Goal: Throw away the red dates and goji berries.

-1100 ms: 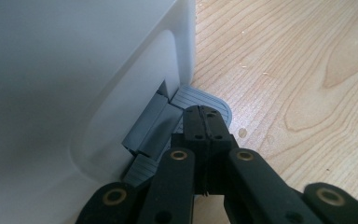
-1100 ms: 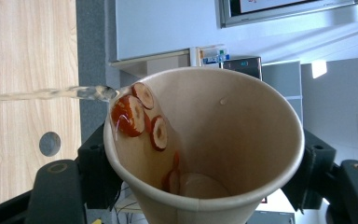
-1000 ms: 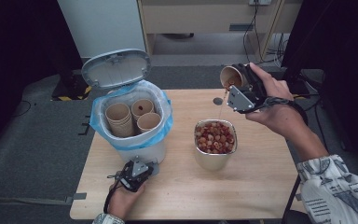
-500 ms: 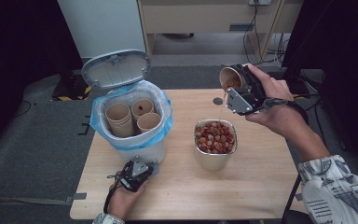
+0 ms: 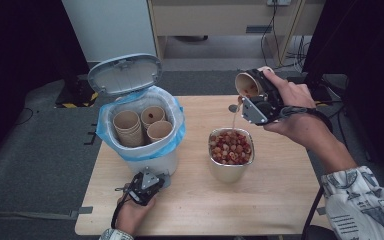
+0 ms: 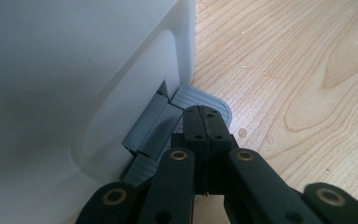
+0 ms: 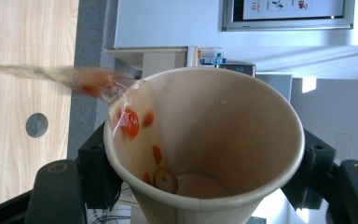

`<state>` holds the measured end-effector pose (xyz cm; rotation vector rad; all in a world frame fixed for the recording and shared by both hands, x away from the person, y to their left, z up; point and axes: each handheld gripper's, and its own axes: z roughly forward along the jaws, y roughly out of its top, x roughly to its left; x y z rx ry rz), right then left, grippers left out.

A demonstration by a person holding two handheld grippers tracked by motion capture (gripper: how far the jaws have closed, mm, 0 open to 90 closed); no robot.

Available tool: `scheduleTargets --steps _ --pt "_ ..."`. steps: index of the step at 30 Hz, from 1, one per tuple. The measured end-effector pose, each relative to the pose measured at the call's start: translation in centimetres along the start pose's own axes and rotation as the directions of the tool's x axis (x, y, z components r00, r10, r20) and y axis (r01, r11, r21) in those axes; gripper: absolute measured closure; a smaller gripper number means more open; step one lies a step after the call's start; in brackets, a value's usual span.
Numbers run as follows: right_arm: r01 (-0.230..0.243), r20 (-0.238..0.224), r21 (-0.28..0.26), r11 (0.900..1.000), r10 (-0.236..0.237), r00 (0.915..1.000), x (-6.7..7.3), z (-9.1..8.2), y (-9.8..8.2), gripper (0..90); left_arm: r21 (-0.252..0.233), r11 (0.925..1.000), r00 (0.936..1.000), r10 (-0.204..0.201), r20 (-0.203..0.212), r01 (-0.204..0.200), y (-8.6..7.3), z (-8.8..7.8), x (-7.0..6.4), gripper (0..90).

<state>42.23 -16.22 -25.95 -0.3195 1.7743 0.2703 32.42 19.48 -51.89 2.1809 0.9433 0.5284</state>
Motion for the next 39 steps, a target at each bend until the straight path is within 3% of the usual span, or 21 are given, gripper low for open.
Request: scheduleTargets --steps 12,39 --pt "0.049 0.001 0.01 0.999 -0.049 0.9988 0.17 -0.12 0.16 27.7 0.0 1.0 1.0 -0.001 0.001 0.001 0.0 0.0 0.0 89.9" --pt "0.083 0.008 0.009 0.997 -0.083 0.9965 0.25 -0.22 0.73 27.7 0.002 0.9999 0.9999 0.011 -0.005 -0.011 0.05 -0.01 -0.09 89.9"
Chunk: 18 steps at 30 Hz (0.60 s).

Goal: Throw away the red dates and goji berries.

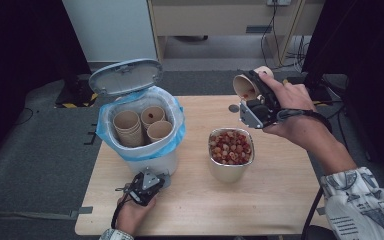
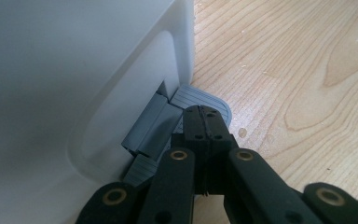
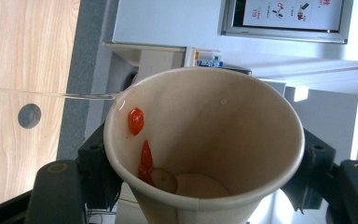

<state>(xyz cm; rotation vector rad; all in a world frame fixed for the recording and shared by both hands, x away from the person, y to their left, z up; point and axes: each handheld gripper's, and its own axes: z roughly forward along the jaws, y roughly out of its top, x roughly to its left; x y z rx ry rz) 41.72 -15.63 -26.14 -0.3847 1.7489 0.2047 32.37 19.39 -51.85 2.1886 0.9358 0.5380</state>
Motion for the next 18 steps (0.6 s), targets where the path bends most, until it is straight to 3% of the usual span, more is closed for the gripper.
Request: scheduleTargets --steps 7,18 --pt "0.064 0.0 0.01 0.998 -0.064 0.9979 0.38 0.05 0.43 27.7 -0.001 1.0 1.0 -0.004 0.004 0.004 -0.04 -0.01 0.08 90.0" --pt "0.047 0.008 0.005 0.999 -0.047 0.9989 0.24 0.03 0.43 27.7 -0.001 1.0 1.0 -0.006 0.004 0.006 -0.05 -0.02 0.08 89.9"
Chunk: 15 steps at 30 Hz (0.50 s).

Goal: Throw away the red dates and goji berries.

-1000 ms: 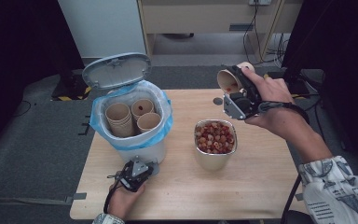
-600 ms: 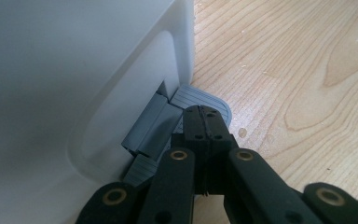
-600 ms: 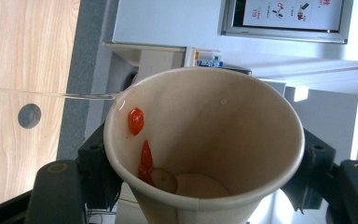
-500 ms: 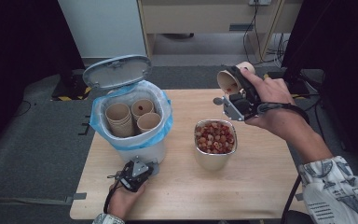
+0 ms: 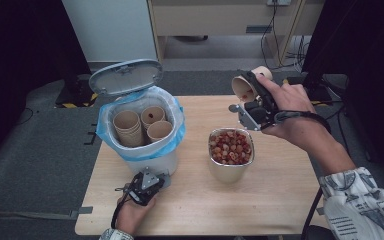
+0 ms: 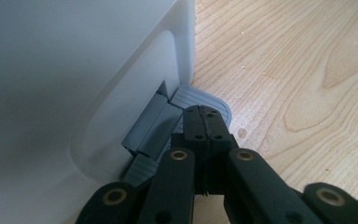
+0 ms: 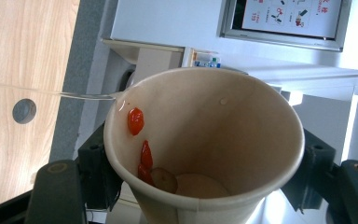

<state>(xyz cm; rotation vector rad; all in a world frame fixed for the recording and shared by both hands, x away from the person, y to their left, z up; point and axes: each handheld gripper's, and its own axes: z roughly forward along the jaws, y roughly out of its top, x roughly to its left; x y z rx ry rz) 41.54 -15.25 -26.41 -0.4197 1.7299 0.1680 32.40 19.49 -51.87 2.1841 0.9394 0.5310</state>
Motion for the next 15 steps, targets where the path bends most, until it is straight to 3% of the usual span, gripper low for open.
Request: scheduleTargets --steps 7,12,15 --pt "0.003 0.001 -0.005 1.0 -0.003 1.0 -0.04 -0.02 0.01 27.8 -0.002 1.0 1.0 -0.003 0.0 0.003 0.0 0.01 -0.02 90.0" --pt "0.045 0.002 0.007 0.999 -0.045 0.999 -0.05 -0.08 0.18 27.8 -0.002 1.0 1.0 -0.004 0.001 0.004 0.0 0.01 -0.01 89.9" --pt "0.047 0.007 0.007 0.999 -0.047 0.9989 -0.15 -0.12 0.29 27.9 -0.002 1.0 1.0 -0.003 0.001 0.003 0.0 0.01 -0.01 90.0"
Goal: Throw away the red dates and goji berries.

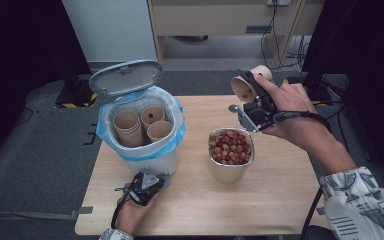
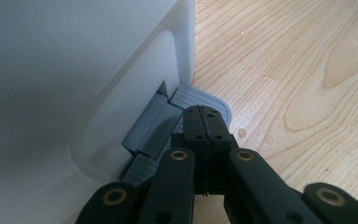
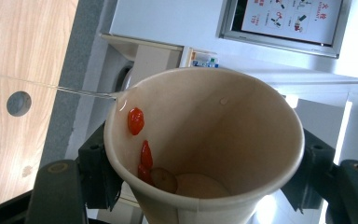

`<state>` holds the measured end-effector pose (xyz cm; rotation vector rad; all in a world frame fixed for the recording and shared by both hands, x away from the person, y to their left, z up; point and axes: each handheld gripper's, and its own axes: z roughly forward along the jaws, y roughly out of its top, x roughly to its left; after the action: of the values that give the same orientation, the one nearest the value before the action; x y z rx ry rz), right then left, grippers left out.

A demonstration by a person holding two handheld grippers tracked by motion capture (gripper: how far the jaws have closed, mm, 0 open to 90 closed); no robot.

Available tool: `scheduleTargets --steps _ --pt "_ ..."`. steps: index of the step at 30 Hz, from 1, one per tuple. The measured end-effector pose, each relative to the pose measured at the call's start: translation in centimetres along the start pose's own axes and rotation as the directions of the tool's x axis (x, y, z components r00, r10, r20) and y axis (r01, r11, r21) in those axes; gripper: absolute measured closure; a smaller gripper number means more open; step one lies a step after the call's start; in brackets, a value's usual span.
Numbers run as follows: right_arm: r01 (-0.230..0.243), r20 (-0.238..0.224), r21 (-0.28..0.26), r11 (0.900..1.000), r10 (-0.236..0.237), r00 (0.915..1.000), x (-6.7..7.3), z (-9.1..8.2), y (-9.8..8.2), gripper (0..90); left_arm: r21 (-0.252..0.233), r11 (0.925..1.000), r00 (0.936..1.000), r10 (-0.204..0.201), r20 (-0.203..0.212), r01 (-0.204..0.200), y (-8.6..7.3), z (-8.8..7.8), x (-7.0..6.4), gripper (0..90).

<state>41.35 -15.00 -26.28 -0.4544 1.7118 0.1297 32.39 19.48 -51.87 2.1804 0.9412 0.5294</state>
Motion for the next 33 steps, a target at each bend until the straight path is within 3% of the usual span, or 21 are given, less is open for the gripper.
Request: scheduleTargets --steps 7,11,12,13,15,16,21,24,25,28,30,31,33 --pt "0.005 -0.004 0.001 1.0 -0.005 1.0 0.0 0.0 0.0 27.9 0.0 1.0 1.0 0.0 0.0 0.0 0.0 0.0 0.0 90.0" --pt "-0.023 0.02 0.003 1.0 0.023 0.9995 -0.5 -0.1 -0.2 28.2 -0.001 1.0 1.0 -0.003 0.001 0.003 0.0 0.0 0.0 90.0" --pt "-0.01 0.007 0.002 1.0 0.01 0.9999 0.0 0.1 0.2 28.3 0.0 1.0 1.0 -0.002 0.001 0.002 0.0 0.0 0.0 89.9" --pt "0.029 -0.038 -0.007 1.0 -0.029 0.9989 0.9 0.5 0.7 28.3 -0.001 1.0 1.0 -0.002 0.001 0.002 0.0 0.0 0.0 90.0" --pt "0.11 -0.095 -0.022 0.994 -0.112 0.9892 2.6 1.2 1.8 28.3 0.0 1.0 1.0 0.0 0.001 0.0 0.0 0.0 0.0 89.9" --pt "0.114 -0.105 -0.029 0.993 -0.116 0.9876 3.1 1.4 2.1 28.3 0.0 1.0 1.0 -0.001 0.001 0.001 0.0 0.0 0.0 89.9" --pt "0.065 -0.071 -0.026 0.998 -0.067 0.9952 2.4 1.3 1.6 28.3 -0.002 1.0 1.0 -0.003 0.005 0.003 0.0 0.0 0.0 89.9" --pt "0.095 -0.095 -0.023 0.995 -0.097 0.9908 2.9 1.3 1.6 28.2 -0.002 1.0 1.0 -0.003 0.004 0.003 0.0 0.0 0.0 90.0" --pt "0.072 -0.115 -0.031 0.997 -0.075 0.9905 3.5 1.3 1.5 28.2 -0.001 1.0 1.0 -0.001 0.002 0.001 0.0 0.0 0.0 89.9" --pt "0.012 -0.086 -0.018 1.0 -0.014 0.9962 3.1 1.2 0.8 28.2 0.0 1.0 1.0 0.001 0.002 -0.001 0.0 0.0 0.0 90.0" --pt "0.017 -0.101 -0.018 1.0 -0.018 0.9947 3.3 1.2 0.7 28.2 0.0 1.0 1.0 0.001 0.002 -0.001 0.0 0.0 0.0 90.0" --pt "0.046 -0.124 -0.025 0.999 -0.049 0.9911 3.8 1.3 0.8 28.2 -0.002 1.0 1.0 -0.003 0.004 0.003 0.0 0.0 0.0 89.9" --pt "0.021 -0.121 -0.019 1.0 -0.023 0.9924 3.8 1.3 0.7 28.1 -0.003 1.0 1.0 -0.003 0.004 0.003 0.0 0.0 0.0 90.0"
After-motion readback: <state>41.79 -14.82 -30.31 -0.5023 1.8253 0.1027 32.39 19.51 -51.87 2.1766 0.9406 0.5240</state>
